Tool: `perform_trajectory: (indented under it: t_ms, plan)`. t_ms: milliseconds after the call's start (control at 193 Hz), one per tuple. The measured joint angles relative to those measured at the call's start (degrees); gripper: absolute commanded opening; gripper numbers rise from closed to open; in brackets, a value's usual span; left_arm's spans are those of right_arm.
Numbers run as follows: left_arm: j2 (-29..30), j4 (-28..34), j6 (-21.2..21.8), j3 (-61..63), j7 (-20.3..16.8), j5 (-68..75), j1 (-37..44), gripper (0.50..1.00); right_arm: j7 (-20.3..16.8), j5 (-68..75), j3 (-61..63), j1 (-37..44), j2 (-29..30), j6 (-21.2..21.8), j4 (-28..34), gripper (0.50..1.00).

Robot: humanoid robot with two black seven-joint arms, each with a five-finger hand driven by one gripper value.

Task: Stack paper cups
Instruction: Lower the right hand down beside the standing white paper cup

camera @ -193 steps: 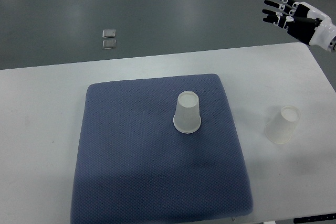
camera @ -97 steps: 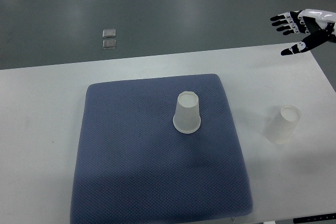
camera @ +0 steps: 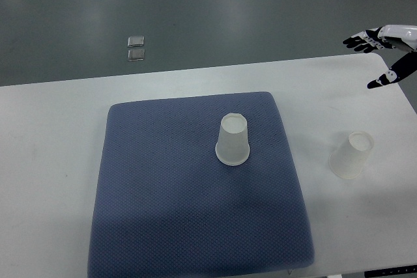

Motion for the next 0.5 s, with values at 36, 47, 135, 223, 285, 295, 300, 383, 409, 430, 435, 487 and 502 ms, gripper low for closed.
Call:
perform_trajectory:
  t_ms: [36,47,135,223,285,295,300,383,409,430,435,487,502]
  plan:
    - [0.0,0.0,0.0,0.0,0.0,0.0,0.0,1.0,0.2,0.0,-0.2,0.0,-0.3,0.0,0.1,0.924]
    - [0.0,0.0,0.0,0.0,0.0,0.0,0.0,1.0,0.2,0.0,-0.3,0.0,-0.3,0.0,0.1,0.924]
    - [0.0,0.0,0.0,0.0,0.0,0.0,0.0,1.0,0.8,0.0,-0.6,-0.2,-0.9,0.0,0.2,0.924]
    - [0.0,0.0,0.0,0.0,0.0,0.0,0.0,1.0,2.0,0.0,-1.4,-0.2,-1.8,0.0,0.3,0.924]
    - [0.0,0.0,0.0,0.0,0.0,0.0,0.0,1.0,3.1,0.0,-2.1,-0.1,-2.5,0.0,0.5,0.924]
    - [0.0,0.0,0.0,0.0,0.0,0.0,0.0,1.0,3.3,0.0,-2.1,-0.1,-2.6,0.0,0.5,0.924]
    - [0.0,0.0,0.0,0.0,0.0,0.0,0.0,1.0,3.3,0.0,-2.2,-0.1,-2.6,0.0,0.6,0.924]
    - [0.0,0.0,0.0,0.0,0.0,0.0,0.0,1.0,4.7,0.1,-3.1,-0.1,-3.4,0.0,1.0,0.924]
    - [0.0,0.0,0.0,0.0,0.0,0.0,0.0,1.0,5.0,0.1,-3.4,-0.1,-3.5,0.0,1.3,0.924]
    - [0.0,0.0,0.0,0.0,0.0,0.0,0.0,1.0,5.2,0.1,-3.7,-0.2,-3.7,-0.1,1.5,0.924]
    - [0.0,0.0,0.0,0.0,0.0,0.0,0.0,1.0,5.2,0.1,-3.8,-0.2,-3.7,-0.1,1.6,0.924]
    - [0.0,0.0,0.0,0.0,0.0,0.0,0.0,1.0,5.7,0.1,-4.6,-0.3,-4.1,-0.2,2.4,0.924]
    - [0.0,0.0,0.0,0.0,0.0,0.0,0.0,1.0,5.8,0.1,-4.9,-0.3,-4.2,-0.3,2.6,0.924]
